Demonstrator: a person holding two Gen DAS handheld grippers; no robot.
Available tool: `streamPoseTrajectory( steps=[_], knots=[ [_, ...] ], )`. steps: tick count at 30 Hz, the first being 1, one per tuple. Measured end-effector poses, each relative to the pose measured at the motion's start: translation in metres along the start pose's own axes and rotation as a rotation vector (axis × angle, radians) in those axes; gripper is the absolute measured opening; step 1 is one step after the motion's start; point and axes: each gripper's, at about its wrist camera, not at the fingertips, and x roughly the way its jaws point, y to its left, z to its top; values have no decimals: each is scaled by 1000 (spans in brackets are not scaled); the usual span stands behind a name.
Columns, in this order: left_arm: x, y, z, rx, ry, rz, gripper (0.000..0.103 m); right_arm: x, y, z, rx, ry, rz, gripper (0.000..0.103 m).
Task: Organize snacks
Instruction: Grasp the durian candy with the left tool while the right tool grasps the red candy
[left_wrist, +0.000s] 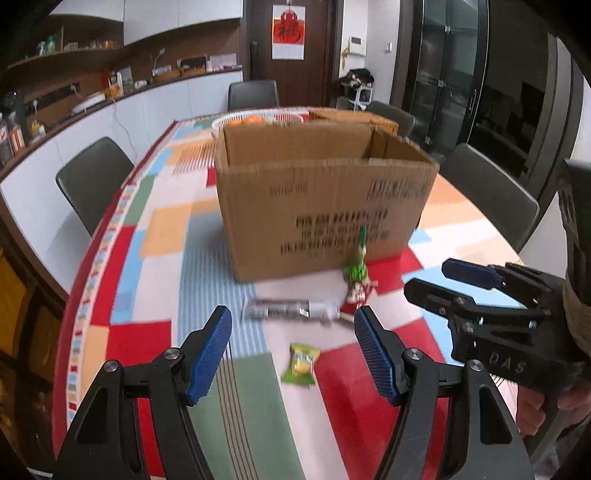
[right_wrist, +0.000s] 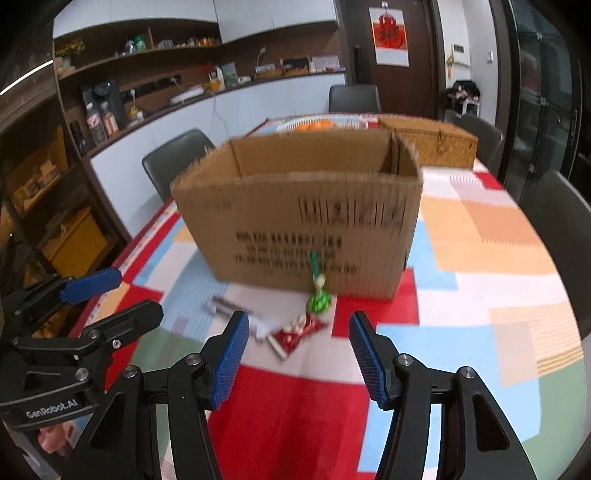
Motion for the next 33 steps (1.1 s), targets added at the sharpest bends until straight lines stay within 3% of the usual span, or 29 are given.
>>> streamPoseTrajectory(
  steps=[7, 19, 31, 33],
  knots=[
    [24, 5, -25, -8, 60, -29, 67, 20, 1, -14, 5, 65, 1, 58],
    [66, 7, -44, -17, 155, -52, 52, 49, 0, -18, 14, 130, -17, 57],
    [89, 8, -45, -41, 190, -50, 39, 75, -3, -8, 58, 149, -18, 57],
    [90, 8, -44, -41, 190, -54, 33, 81, -5, -6, 71, 158, -18, 57]
  ],
)
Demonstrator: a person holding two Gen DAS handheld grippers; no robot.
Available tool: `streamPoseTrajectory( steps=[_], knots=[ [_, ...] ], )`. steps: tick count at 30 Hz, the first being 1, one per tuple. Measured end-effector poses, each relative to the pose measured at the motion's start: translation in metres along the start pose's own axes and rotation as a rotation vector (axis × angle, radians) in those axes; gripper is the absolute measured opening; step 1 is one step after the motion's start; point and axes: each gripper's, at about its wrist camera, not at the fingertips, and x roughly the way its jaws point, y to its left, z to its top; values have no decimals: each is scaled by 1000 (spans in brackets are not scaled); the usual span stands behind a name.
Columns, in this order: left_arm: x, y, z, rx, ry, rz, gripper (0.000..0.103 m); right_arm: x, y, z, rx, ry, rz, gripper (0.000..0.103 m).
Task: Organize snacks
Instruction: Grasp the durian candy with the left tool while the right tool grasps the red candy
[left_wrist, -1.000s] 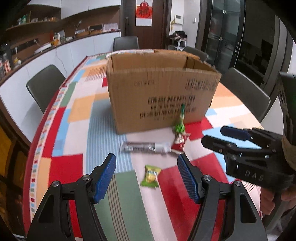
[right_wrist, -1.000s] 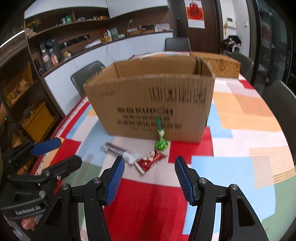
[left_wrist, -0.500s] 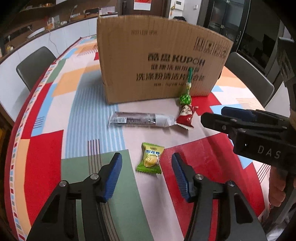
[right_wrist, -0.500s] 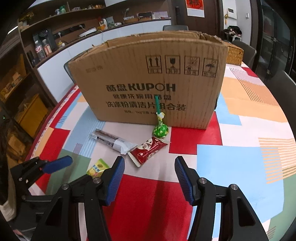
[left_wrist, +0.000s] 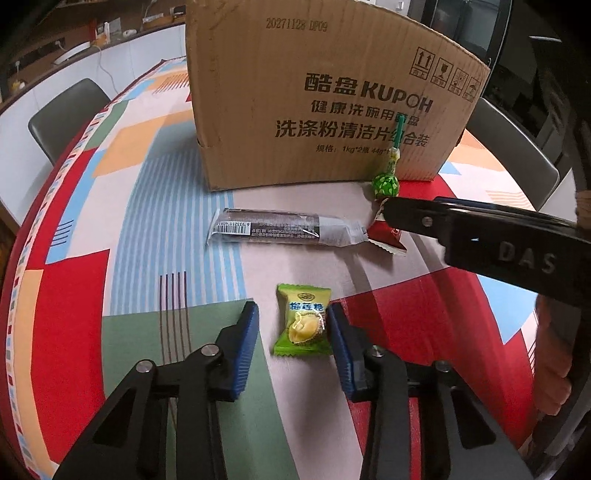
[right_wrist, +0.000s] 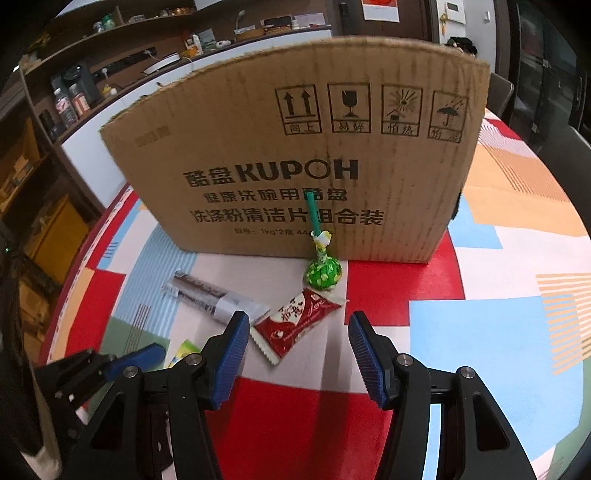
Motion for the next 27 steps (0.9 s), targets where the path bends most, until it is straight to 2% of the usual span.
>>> streamPoseTrajectory(
  steps=[2, 6, 18, 21, 25, 27],
  knots=[
    [1, 0, 1, -2, 1, -4, 26, 6, -1, 2, 11, 11, 5, 55],
    [0, 0, 3, -7, -9, -22, 23, 16, -1, 3, 25, 31, -9, 52],
    [-17, -1, 18, -40, -73, -24, 22, 38, 10, 8, 12, 63, -39, 51],
    [-21, 2, 24, -56, -90, -22, 22, 44, 19, 8, -10, 56, -64, 47],
    [-26, 1, 30, -61, -111, -16, 22, 45, 22, 4, -34, 52, -88, 25],
    [-27, -2, 33, -57, -120, -17, 22, 45, 20, 1, -26, 55, -80, 24]
  ],
)
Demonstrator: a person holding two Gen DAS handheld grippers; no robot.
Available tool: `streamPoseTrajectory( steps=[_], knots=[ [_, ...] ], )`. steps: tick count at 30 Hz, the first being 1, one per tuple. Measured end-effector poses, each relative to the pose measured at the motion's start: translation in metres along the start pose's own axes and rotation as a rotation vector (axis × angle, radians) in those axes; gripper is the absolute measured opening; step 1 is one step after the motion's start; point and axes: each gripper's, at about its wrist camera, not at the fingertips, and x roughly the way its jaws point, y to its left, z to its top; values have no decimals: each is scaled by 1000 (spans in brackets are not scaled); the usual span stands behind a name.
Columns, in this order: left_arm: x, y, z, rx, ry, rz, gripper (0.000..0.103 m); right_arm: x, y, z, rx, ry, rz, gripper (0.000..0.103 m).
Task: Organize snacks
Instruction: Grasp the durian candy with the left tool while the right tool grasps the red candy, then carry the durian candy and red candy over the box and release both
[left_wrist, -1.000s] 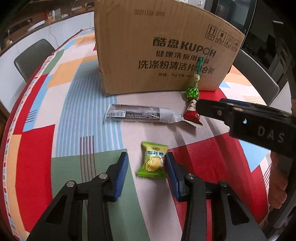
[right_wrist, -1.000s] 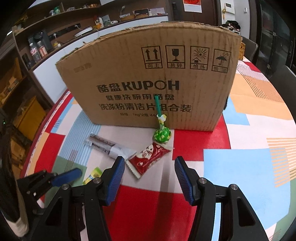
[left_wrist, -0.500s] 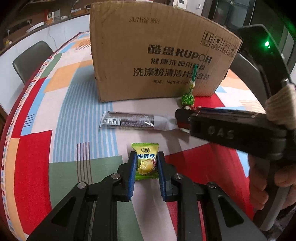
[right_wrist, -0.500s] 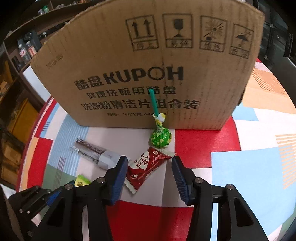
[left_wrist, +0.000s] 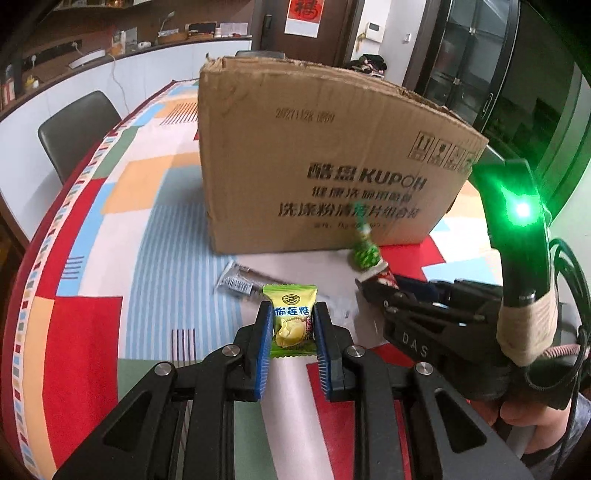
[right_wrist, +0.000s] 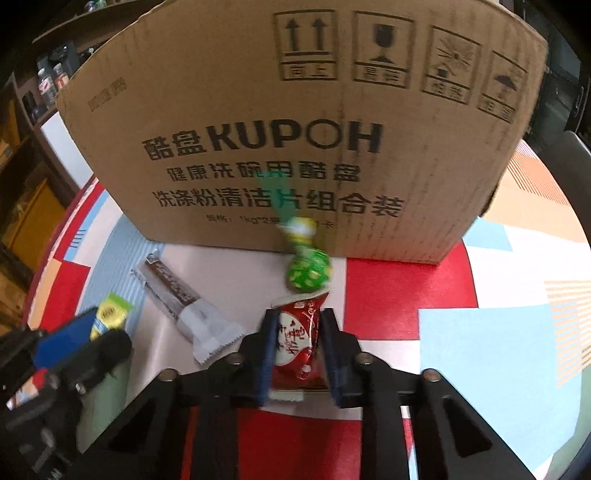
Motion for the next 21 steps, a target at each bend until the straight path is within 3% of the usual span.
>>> streamPoseTrajectory(
  steps=[9, 21],
  knots=[
    [-12, -10, 5, 13, -30, -17, 22, -19, -6, -1, 11, -24, 21, 23],
    [-50, -20, 17, 30, -121, -20, 22, -81, -9, 2, 15, -146, 68, 23]
  ],
)
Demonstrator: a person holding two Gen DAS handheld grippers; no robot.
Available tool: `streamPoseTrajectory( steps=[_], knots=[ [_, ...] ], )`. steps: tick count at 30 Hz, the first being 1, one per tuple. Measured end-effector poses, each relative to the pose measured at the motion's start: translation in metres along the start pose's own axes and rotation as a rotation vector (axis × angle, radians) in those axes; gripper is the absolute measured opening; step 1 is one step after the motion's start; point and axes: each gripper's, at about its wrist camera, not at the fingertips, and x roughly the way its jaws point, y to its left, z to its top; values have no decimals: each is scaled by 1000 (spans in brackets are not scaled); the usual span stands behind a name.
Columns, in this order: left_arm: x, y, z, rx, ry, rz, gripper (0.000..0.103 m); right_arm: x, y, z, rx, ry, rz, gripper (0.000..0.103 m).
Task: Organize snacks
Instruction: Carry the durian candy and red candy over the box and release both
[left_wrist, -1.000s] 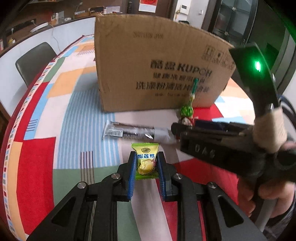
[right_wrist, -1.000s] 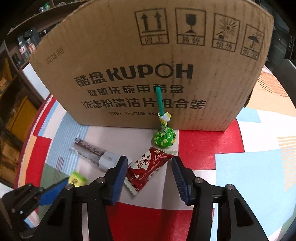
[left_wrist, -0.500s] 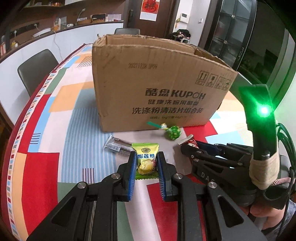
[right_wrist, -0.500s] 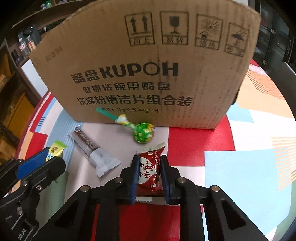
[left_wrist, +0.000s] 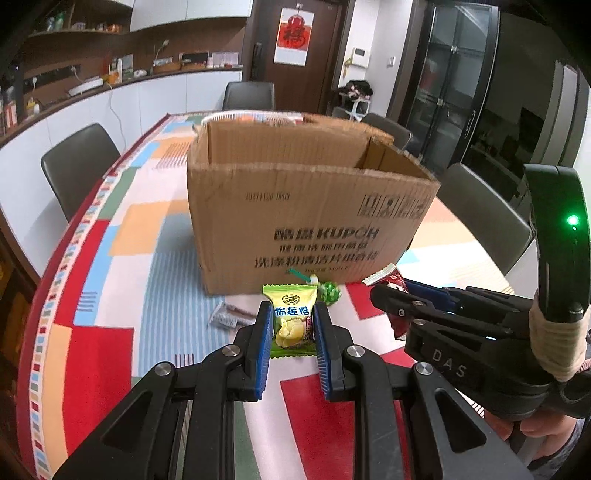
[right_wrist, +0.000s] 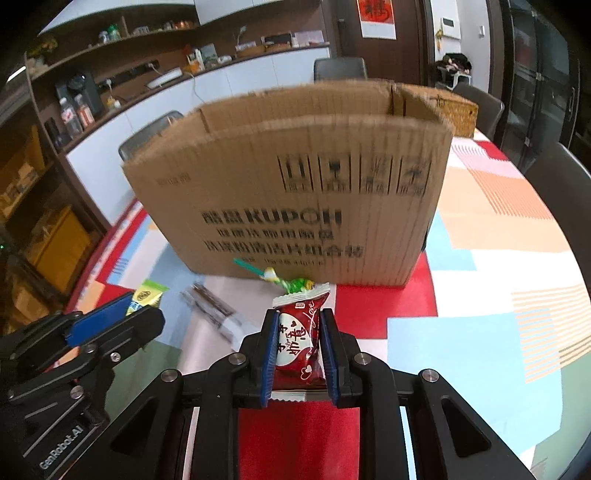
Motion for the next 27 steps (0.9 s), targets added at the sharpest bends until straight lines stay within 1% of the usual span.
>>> streamPoseTrajectory(
  steps=[6, 12, 20, 23, 27],
  knots=[
    [-27, -4, 20, 19, -84, 3, 22, -33, -4, 14, -11, -84, 15, 23],
    [-50, -5, 46, 42, -179, 18, 22, -56, 4, 34, -23, -176, 26, 23],
    [-61, -6, 79, 80, -254, 29, 22, -85, 12, 64, -67, -287, 17, 23],
    [-62, -5, 93, 84, -267, 29, 22, -89, 14, 77, -79, -314, 20, 23],
    [-58, -4, 110, 96, -276, 41, 22, -88, 14, 95, -84, -329, 16, 23]
  ],
)
